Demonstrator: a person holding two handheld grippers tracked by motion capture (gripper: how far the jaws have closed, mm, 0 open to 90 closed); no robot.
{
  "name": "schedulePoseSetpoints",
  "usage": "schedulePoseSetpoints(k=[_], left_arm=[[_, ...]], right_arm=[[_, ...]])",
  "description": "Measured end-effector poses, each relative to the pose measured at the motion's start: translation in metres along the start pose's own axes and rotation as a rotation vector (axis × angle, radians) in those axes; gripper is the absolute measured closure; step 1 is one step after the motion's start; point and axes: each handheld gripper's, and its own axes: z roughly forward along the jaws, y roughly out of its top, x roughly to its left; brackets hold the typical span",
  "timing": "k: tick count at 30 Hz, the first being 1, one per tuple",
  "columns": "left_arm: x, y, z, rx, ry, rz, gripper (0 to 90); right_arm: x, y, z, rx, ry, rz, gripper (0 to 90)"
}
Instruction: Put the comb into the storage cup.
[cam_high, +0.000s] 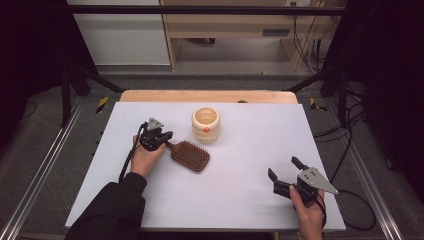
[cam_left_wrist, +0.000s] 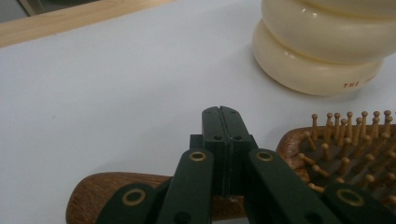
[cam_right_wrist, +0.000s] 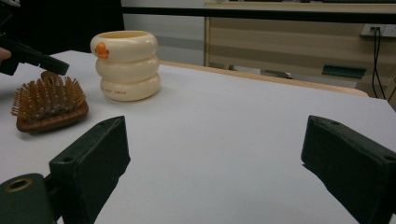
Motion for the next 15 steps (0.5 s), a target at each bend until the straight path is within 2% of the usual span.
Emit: schedulePoseSetpoints(k=[10, 15], left_arm=[[-0.0014, -0.0035, 0.0072, 0.045, -0.004, 0.003, 90.0], [-0.0025, -0.0041, 0.0077, 0.06, -0.009, 0.02, 90.0]], right_arm=[[0.0, 0.0, -0.0001, 0.001, -0.001, 0.0, 7.6], [-0.0004, -0.0003, 0.0003, 0.002, -0.001, 0.002, 7.6]])
